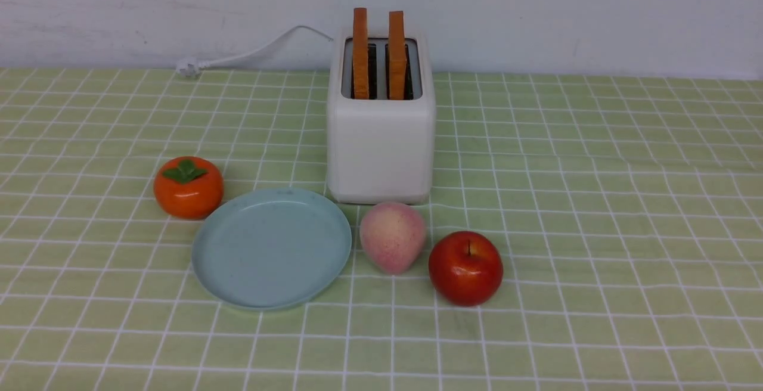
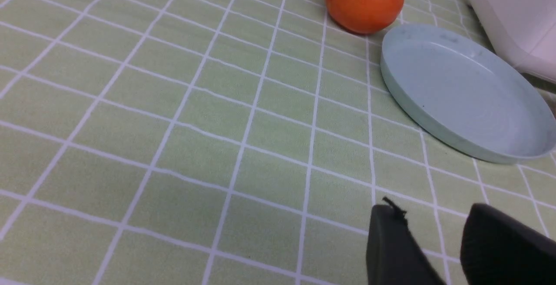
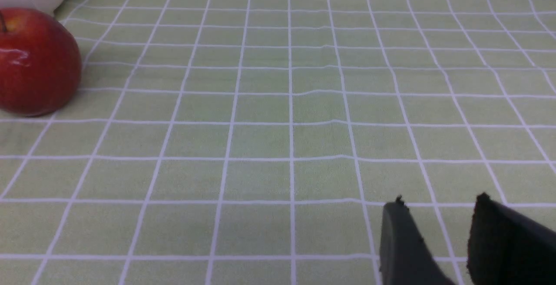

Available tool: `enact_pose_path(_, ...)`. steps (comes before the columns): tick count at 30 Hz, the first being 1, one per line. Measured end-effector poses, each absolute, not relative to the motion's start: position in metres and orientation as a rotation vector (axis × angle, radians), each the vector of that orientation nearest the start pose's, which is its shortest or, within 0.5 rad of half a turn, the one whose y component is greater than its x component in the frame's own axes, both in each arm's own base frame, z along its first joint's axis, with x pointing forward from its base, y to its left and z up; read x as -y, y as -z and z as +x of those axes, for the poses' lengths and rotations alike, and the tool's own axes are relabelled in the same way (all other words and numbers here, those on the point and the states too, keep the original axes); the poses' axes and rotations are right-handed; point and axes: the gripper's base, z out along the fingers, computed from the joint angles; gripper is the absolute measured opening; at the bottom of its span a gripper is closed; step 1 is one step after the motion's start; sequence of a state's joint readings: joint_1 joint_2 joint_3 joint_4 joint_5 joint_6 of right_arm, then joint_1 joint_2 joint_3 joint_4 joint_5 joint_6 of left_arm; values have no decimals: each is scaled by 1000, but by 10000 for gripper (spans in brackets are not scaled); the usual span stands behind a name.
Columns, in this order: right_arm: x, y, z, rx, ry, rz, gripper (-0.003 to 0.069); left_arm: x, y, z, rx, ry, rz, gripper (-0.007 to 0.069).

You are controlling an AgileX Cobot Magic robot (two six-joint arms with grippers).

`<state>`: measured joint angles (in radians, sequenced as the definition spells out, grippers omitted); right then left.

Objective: Take toasted bread from bread machine on green coffee tablecloth place on plate.
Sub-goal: 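Reach for a toast slice standing in the toaster with the left gripper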

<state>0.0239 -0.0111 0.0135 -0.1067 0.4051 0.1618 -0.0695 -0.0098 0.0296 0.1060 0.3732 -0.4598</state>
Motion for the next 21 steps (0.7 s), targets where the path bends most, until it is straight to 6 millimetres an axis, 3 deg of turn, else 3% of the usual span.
enact_pose_path(6, 3, -173, 52, -1888, -20, 66, 240, 2, -183, 56, -1713, 342, -315, 238)
enact_pose_path(8, 3, -173, 52, -1888, -20, 66, 240, 4, -192, 57, -1606, 506, -424, 238)
enact_pose_path(12, 3, -173, 52, -1888, -19, 66, 240, 4, -201, 57, -1473, 664, -531, 238)
enact_pose_path(21, 3, -174, 52, -1869, -9, 56, 240, 1, -211, 56, -1313, 842, -671, 232)
